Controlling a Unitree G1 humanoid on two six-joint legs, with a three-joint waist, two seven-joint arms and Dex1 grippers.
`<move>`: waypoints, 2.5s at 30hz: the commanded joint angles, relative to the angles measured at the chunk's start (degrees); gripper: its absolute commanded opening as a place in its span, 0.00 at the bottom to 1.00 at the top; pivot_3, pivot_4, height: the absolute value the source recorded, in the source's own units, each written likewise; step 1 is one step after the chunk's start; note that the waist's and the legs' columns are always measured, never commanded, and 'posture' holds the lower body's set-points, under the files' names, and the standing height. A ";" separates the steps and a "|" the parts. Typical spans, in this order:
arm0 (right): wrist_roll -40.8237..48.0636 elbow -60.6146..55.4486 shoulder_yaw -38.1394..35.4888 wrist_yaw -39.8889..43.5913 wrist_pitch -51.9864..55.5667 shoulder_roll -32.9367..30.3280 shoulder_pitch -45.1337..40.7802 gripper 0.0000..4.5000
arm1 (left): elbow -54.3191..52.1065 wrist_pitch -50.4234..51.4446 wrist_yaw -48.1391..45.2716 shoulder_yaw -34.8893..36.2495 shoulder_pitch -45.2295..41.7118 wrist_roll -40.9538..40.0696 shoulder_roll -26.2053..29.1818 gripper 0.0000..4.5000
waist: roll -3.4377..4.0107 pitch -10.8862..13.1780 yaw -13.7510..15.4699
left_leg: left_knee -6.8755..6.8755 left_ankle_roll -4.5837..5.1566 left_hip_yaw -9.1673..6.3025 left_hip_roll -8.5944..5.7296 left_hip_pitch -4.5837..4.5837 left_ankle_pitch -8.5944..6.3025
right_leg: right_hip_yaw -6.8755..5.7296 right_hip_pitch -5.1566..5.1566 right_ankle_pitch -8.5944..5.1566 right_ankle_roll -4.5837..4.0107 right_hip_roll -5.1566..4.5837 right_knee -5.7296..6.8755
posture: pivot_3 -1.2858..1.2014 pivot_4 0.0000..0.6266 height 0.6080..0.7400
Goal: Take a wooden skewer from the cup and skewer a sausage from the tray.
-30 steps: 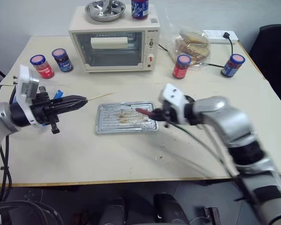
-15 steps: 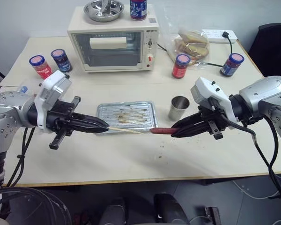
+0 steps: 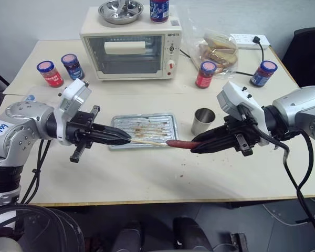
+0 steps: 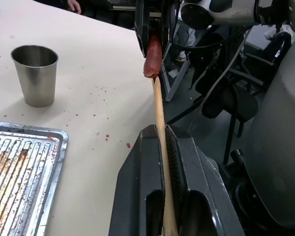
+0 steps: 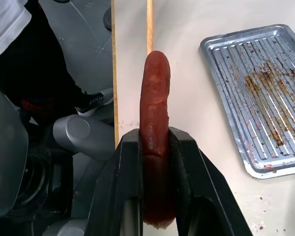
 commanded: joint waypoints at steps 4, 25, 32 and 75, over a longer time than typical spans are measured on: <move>2.90 -1.90 -2.29 -1.26 0.18 -0.41 -0.80 0.09 | -0.52 -0.12 0.69 1.51 -1.06 0.07 0.00 0.00 | 0.00 0.00 0.00 | 0.00 0.00 0.00 0.00 0.00 0.00 | 0.00 0.00 0.00 0.00 0.00 0.00 | 0.52 0.24 1.00; 3.44 1.03 -2.52 -2.79 -0.70 -1.32 -0.32 0.09 | 0.31 -0.37 -0.06 2.93 -0.34 0.36 1.80 0.00 | 0.00 0.00 -0.01 | 0.01 0.00 0.00 0.00 0.00 0.00 | 0.00 0.00 0.00 0.00 0.00 0.01 | 0.52 0.24 1.00; 4.48 1.04 -2.70 -3.60 -0.04 -0.44 -0.76 0.09 | -0.55 -0.04 0.55 2.78 -0.57 -0.09 0.83 0.00 | 0.00 0.00 -0.01 | 0.01 0.00 0.00 0.00 0.00 0.00 | 0.00 0.00 0.00 0.00 0.00 0.03 | 0.52 0.24 1.00; 9.34 2.24 -4.50 -8.19 1.69 -0.44 0.83 0.09 | 0.97 2.33 0.42 4.29 -2.62 -1.71 0.72 0.00 | 0.00 0.00 -0.02 | 0.05 0.00 0.00 0.00 0.00 0.00 | -0.01 0.00 0.00 0.00 0.00 0.07 | 0.52 0.24 1.00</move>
